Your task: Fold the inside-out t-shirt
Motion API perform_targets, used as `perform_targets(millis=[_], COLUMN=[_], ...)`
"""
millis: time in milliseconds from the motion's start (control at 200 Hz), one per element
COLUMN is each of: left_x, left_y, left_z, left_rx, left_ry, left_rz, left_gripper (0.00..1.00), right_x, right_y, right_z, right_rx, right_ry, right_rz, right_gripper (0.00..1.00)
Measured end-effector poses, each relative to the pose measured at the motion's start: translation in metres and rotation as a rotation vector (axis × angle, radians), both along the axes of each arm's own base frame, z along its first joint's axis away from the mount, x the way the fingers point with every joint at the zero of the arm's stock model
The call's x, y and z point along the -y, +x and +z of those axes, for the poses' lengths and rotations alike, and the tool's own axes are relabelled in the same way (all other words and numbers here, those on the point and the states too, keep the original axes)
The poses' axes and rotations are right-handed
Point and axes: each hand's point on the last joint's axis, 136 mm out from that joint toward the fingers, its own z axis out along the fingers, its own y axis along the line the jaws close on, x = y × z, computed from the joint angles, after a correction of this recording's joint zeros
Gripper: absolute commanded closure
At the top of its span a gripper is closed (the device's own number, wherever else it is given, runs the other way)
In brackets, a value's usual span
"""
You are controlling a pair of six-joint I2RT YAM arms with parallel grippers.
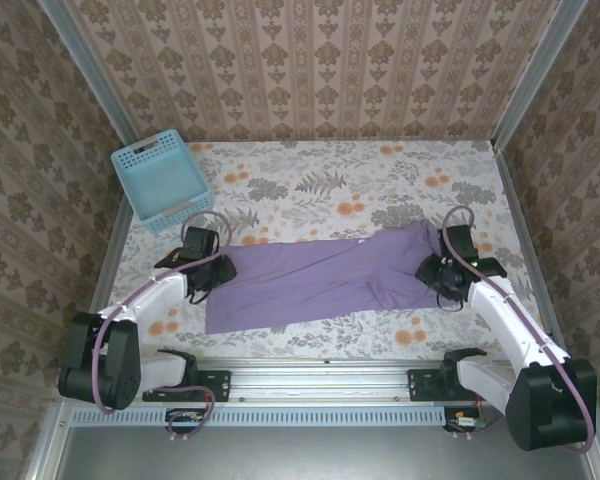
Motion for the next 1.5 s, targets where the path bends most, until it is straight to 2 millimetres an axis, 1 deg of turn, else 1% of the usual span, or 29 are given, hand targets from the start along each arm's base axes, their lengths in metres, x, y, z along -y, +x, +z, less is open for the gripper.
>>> perform_targets(millis=[90, 120, 175, 225, 245, 290, 360, 435, 495, 545, 640, 680, 770, 855, 960, 1010, 1060, 1125, 1165, 1205, 1270, 1345, 1385, 1430, 1500], left_x=[0.011, 0.013, 0.016, 0.019, 0.020, 0.022, 0.024, 0.021, 0.014, 0.009, -0.002, -0.004, -0.006, -0.006, -0.007, -0.007, -0.008, -0.013, -0.015, -0.018, -0.019, -0.017, -0.015, -0.013, -0.010], left_y=[0.009, 0.013, 0.016, 0.020, 0.021, 0.024, 0.029, 0.033, 0.037, 0.040, 0.045, 0.049, 0.058, 0.062, 0.064, 0.064, 0.063, 0.059, 0.057, 0.054, 0.050, 0.041, 0.035, 0.026, 0.011], left_z=[0.016, 0.020, 0.025, 0.027, 0.027, 0.024, 0.017, 0.005, -0.007, -0.015, -0.030, -0.029, -0.028, -0.027, -0.026, -0.025, -0.022, -0.014, -0.006, 0.005, 0.025, 0.037, 0.036, 0.030, 0.013], left_rx=[0.041, 0.053, 0.067, 0.070, 0.067, 0.059, 0.041, 0.010, -0.020, -0.040, -0.074, -0.065, -0.042, -0.029, -0.023, -0.021, -0.019, -0.012, 0.004, 0.030, 0.087, 0.129, 0.131, 0.121, 0.079], left_ry=[-0.013, -0.017, -0.025, -0.031, -0.034, -0.038, -0.050, -0.061, -0.069, -0.074, -0.086, -0.103, -0.128, -0.140, -0.150, -0.153, -0.150, -0.134, -0.125, -0.116, -0.110, -0.110, -0.109, -0.108, -0.102], left_rz=[-0.025, -0.033, -0.040, -0.046, -0.049, -0.051, -0.053, -0.042, -0.019, -0.001, 0.039, 0.049, 0.062, 0.065, 0.071, 0.070, 0.073, 0.085, 0.090, 0.092, 0.092, 0.078, 0.070, 0.059, 0.047], left_gripper=[0.53, 0.53, 0.52, 0.52, 0.51, 0.50, 0.50, 0.48, 0.47, 0.47, 0.47, 0.47, 0.48, 0.49, 0.48, 0.46, 0.42, 0.37, 0.34, 0.33, 0.31, 0.30, 0.30, 0.30, 0.29], right_x=[0.000, -0.001, -0.005, -0.009, -0.012, -0.016, -0.021, -0.023, -0.022, -0.019, -0.008, -0.004, 0.007, 0.016, 0.020, 0.022, 0.024, 0.029, 0.031, 0.034, 0.038, 0.040, 0.040, 0.039, 0.038], right_y=[0.018, 0.024, 0.042, 0.056, 0.065, 0.077, 0.100, 0.115, 0.121, 0.125, 0.129, 0.129, 0.137, 0.139, 0.142, 0.145, 0.148, 0.146, 0.141, 0.135, 0.123, 0.109, 0.102, 0.092, 0.076], right_z=[0.020, 0.022, 0.026, 0.025, 0.021, 0.017, -0.001, -0.022, -0.038, -0.051, -0.071, -0.075, -0.071, -0.073, -0.071, -0.067, -0.062, -0.055, -0.048, -0.039, -0.026, -0.019, -0.020, -0.028, -0.042], right_rx=[0.051, 0.055, 0.059, 0.051, 0.046, 0.035, 0.000, -0.037, -0.067, -0.093, -0.137, -0.148, -0.121, -0.114, -0.105, -0.099, -0.089, -0.079, -0.072, -0.062, -0.052, -0.051, -0.060, -0.087, -0.142], right_ry=[-0.019, -0.023, -0.019, -0.007, 0.001, 0.014, 0.036, 0.052, 0.063, 0.074, 0.096, 0.109, 0.123, 0.133, 0.135, 0.127, 0.110, 0.083, 0.067, 0.047, 0.019, -0.004, -0.008, -0.009, -0.007], right_rz=[0.026, 0.040, 0.069, 0.086, 0.096, 0.110, 0.123, 0.125, 0.116, 0.106, 0.063, 0.045, 0.011, -0.014, -0.023, -0.022, -0.019, -0.020, -0.024, -0.028, -0.029, -0.025, -0.023, -0.019, -0.018], right_gripper=[0.38, 0.38, 0.38, 0.39, 0.39, 0.40, 0.41, 0.43, 0.44, 0.47, 0.53, 0.54, 0.54, 0.54, 0.48, 0.42, 0.34, 0.24, 0.17, 0.14, 0.12, 0.11, 0.11, 0.10, 0.09])
